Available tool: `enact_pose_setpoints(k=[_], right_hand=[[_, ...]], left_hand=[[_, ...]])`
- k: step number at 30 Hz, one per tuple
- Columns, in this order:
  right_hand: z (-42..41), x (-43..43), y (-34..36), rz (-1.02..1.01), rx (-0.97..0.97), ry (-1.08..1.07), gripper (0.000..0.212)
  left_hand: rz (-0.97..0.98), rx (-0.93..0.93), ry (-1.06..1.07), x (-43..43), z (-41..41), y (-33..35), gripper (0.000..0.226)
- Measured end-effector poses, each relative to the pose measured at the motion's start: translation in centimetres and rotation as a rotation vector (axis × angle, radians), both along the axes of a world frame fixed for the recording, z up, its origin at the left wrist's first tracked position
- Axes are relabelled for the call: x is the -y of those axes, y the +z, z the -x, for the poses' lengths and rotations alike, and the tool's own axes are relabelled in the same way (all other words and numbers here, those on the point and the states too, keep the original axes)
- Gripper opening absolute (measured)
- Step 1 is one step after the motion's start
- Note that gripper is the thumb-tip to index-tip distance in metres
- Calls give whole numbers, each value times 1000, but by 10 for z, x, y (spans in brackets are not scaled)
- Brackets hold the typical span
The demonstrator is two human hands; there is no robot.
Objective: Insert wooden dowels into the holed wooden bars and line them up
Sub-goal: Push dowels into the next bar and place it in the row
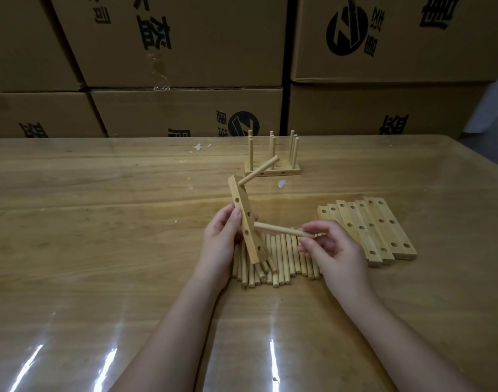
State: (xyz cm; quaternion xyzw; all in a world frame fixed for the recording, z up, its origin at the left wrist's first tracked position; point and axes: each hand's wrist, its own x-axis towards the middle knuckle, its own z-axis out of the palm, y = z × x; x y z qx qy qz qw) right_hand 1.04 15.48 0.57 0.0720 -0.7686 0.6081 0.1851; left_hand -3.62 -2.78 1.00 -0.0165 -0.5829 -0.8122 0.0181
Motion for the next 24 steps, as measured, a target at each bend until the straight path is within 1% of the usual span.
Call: enact_pose_setpoints(k=[5, 13, 17, 21, 24], right_hand=[[-1, 0, 0, -21, -3, -17, 34], [0, -1, 0, -16, -14, -59, 27], [2, -4, 1, -8, -71, -131, 23], [0, -4, 4, 1, -107, -124, 15], [-2, -1, 3, -34, -78, -96, 18]], left_hand=[[42, 6, -21, 1, 2, -2, 28], [24, 19, -20, 2, 2, -4, 23], [17, 17, -13, 1, 2, -3, 19], [14, 25, -19, 1, 2, -2, 19], [29, 27, -18, 1, 1, -1, 21]])
